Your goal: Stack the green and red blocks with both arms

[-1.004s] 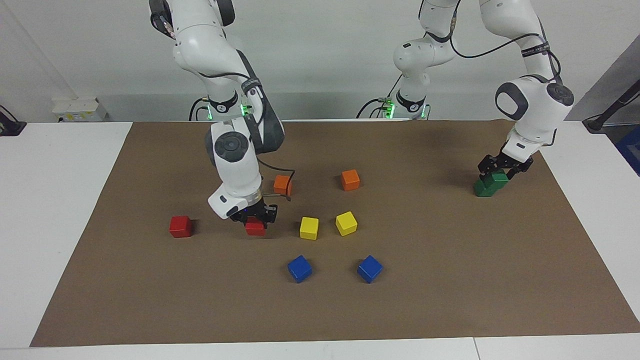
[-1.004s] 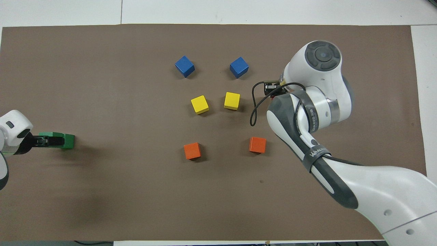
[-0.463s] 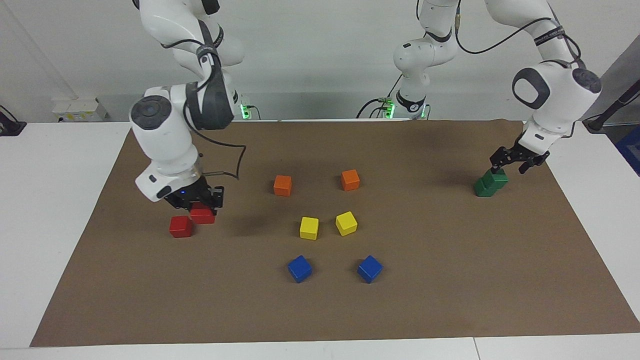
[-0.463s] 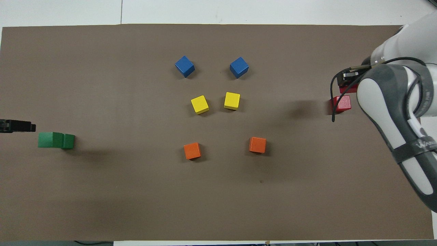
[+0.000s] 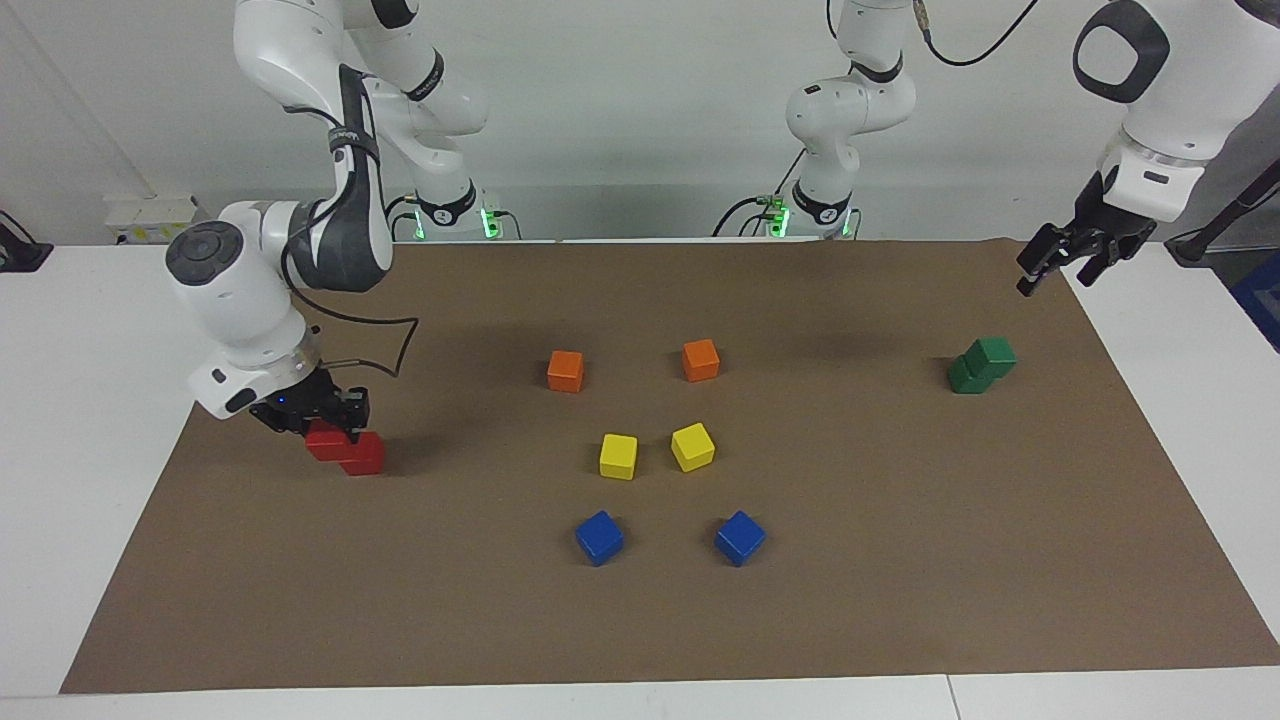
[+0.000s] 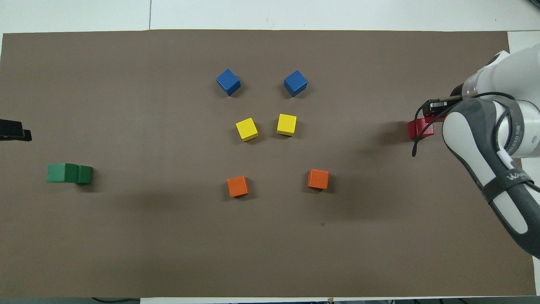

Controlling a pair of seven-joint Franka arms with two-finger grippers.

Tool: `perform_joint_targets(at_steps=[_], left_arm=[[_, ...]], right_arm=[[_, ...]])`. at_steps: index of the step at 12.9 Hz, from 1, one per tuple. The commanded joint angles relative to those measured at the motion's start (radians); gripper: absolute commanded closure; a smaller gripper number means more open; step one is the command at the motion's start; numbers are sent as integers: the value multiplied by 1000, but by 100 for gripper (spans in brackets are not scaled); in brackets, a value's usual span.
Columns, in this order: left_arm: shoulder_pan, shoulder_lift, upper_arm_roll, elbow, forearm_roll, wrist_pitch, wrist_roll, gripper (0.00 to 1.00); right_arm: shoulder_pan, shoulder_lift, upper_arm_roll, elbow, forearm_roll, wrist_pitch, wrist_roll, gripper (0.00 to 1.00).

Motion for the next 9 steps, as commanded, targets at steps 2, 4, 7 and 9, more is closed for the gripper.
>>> perform_joint_targets(at_steps=[2, 4, 7, 9], left_arm=[[-46, 62, 9, 125, 16, -116, -34, 0], [-50, 62, 6, 129, 18, -161, -34, 0], [-90, 63, 9, 146, 19, -206, -34, 0], [-105, 65, 10, 146, 18, -207, -36, 0]], right_arm=[[-8, -34, 7, -66, 12, 53, -6, 100], [-8, -29, 7, -79, 12, 84, -6, 100], [-8, -32, 7, -97, 12, 101, -4, 100], [-8, -35, 7, -114, 12, 119, -4, 100]])
